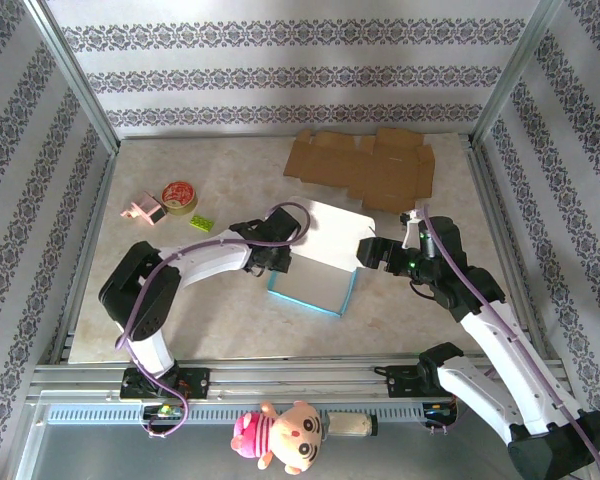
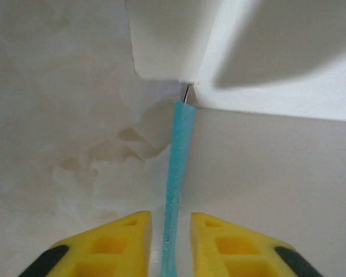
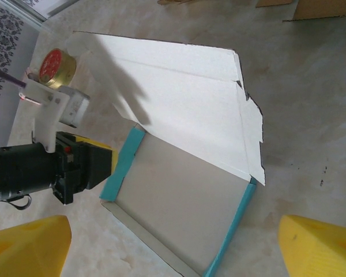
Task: Fold the paper box
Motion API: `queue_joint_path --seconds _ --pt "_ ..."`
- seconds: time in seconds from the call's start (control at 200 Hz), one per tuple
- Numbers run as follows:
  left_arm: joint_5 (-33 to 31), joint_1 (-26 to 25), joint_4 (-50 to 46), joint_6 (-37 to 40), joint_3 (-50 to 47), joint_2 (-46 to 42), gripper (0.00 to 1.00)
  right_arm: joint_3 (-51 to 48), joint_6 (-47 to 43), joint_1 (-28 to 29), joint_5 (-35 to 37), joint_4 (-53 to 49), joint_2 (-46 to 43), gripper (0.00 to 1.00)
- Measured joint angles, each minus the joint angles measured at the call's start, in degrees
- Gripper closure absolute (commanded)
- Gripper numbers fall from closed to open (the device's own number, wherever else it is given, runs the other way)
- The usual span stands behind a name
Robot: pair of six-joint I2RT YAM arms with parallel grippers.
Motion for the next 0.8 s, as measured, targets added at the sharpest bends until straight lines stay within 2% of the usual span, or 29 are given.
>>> queue_joint_path --seconds 0.135,0.23,0.455,0.57,0.665,0.799 --pt "1.3 0.0 -0.2 -0.5 -0.1 3.4 0.92 -0.5 0.0 0.0 0.0 0.1 0.0 0.08" --pt "1.4 0.0 -0.1 -1.0 -0.2 4.0 0.92 -1.1 0.2 0.0 0.0 0.2 0.0 0.08" --pt "1.4 0.0 -0.1 -2.5 -2.4 1.5 0.59 -1.2 -3.5 -2.6 0.5 0.2 0.0 0.06" --pt "1.4 0.2 -0.2 -2.6 -2.8 -5.0 0.56 -1.0 -9.4 -4.9 0.2 1.1 0.6 0.06" --pt "2.0 1.3 0.2 -2.2 -2.6 -12.5 0.50 -1.0 -14.9 -7.2 -3.0 3.9 3.0 0.06" --pt "7.0 7.1 1.8 -0.1 -1.1 -18.4 0.40 0.5 -19.9 -8.8 -7.6 7.0 11.1 0.12"
